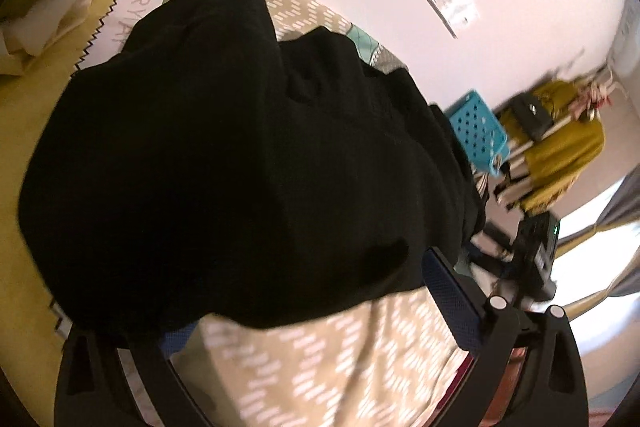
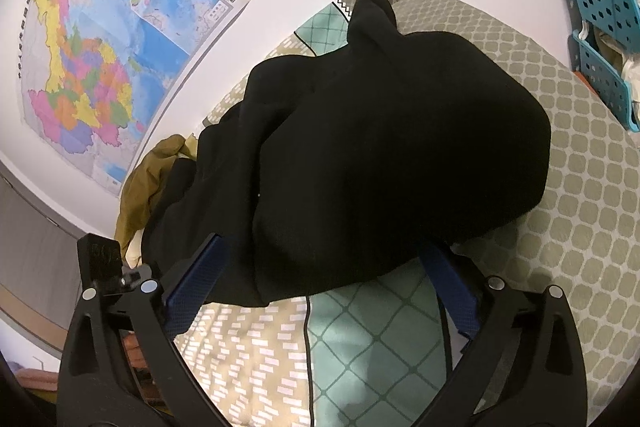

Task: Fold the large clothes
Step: 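Lift the shirt end with the left gripper and fold it over the bundle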

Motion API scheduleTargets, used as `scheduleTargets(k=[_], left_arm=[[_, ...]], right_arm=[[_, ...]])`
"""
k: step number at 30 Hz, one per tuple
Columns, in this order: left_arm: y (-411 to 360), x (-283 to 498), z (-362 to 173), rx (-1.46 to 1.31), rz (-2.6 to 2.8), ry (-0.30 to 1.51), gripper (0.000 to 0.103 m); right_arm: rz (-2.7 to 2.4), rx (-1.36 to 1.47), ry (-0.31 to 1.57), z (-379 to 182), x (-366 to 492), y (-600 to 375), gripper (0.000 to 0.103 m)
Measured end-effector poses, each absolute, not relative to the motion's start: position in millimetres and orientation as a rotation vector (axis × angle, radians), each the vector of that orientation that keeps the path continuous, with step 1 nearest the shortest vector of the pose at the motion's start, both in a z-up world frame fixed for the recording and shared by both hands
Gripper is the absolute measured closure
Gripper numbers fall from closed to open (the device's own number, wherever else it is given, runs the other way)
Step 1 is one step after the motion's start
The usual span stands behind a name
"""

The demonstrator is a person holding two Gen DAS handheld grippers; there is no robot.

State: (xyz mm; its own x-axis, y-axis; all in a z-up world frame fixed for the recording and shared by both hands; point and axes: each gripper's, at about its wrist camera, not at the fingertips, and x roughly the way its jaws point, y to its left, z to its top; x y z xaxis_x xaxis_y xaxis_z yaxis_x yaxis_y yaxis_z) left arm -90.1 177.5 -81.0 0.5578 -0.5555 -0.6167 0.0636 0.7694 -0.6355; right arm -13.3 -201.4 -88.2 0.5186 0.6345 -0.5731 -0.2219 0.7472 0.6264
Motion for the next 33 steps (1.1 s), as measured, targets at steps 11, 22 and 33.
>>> scheduleTargets(k=[11, 22, 33], left_arm=[[156.4, -82.2, -70.4, -0.541, -0.23, 0.887, 0.007], [148.9, -76.2, -69.6, -0.443, -0.173, 0.89, 0.007], [163.1, -74.7, -61.7, -0.538, -0.143, 0.852, 0.019]], right_arm=[[0.503, 0.541, 0.866, -88.1, 6.7, -191.6, 0.005], [0.508, 0.506, 0.87, -87.5, 21.9, -174.4, 0.004], [0.612, 0.692, 0.845, -84.5, 27.0, -187.5, 0.005]])
